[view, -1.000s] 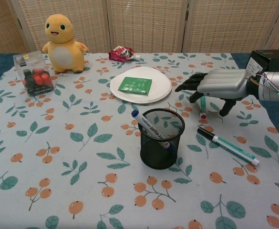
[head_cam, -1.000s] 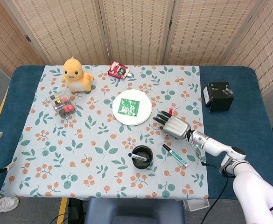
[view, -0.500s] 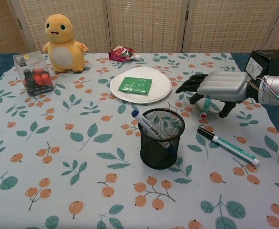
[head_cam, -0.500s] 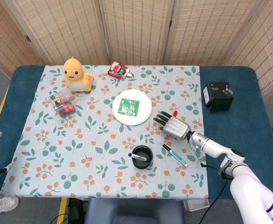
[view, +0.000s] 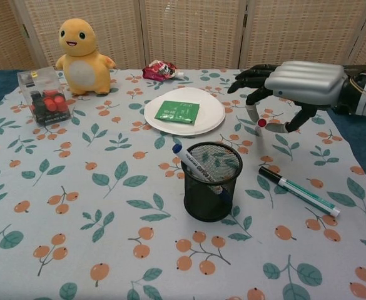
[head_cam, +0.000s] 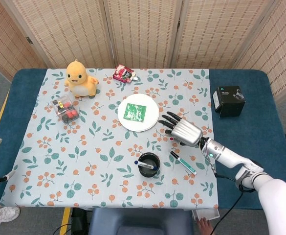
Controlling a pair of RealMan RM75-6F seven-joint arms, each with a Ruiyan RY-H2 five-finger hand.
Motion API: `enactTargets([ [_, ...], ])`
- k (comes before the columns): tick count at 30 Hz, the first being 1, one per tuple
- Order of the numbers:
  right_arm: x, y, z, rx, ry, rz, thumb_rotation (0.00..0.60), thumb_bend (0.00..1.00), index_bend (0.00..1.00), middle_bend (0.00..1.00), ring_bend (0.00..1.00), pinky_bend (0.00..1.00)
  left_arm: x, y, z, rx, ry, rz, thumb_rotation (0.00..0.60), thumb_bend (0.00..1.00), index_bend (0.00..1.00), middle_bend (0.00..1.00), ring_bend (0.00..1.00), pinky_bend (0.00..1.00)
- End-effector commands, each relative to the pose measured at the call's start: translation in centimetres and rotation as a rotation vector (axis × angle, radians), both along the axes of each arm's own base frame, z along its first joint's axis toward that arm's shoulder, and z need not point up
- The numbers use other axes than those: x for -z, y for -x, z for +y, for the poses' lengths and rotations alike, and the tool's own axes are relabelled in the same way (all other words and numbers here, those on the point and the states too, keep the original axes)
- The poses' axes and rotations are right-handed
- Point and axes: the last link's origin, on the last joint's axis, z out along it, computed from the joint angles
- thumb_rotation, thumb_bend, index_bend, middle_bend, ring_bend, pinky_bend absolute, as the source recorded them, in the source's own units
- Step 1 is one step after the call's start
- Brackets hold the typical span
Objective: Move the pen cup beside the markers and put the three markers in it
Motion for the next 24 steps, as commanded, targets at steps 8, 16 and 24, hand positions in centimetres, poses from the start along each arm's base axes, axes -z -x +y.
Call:
enactTargets([
  [8, -6.7, -8.6, 5.1, 0.216, -0.127, -0.395, 0.600, 0.41, 0.74, 0.11, 0.00, 0.00, 0.1, -0.2, 0.3, 0.006, 0.003, -0.007, 0.600, 0.02, 0.00, 0.00, 0.00, 0.24],
  [16, -7.8, -12.6, 6.7, 0.376, -0.239, -0.528, 0.600, 0.41, 0.74, 0.12, 0.00, 0.00, -0.1, -0.1, 0.3, 0.007, -0.001, -0.021, 0.600, 0.02, 0.00, 0.00, 0.00, 0.24],
  [24, -8.4, -13.9, 8.1, 0.524, -0.318, -0.547, 0.600, 0.41, 0.74, 0.12, 0.00, 0.00, -0.1, -0.2, 0.4, 0.008, -0.004, -0.019, 0.600, 0.02, 0.00, 0.00, 0.00, 0.24],
])
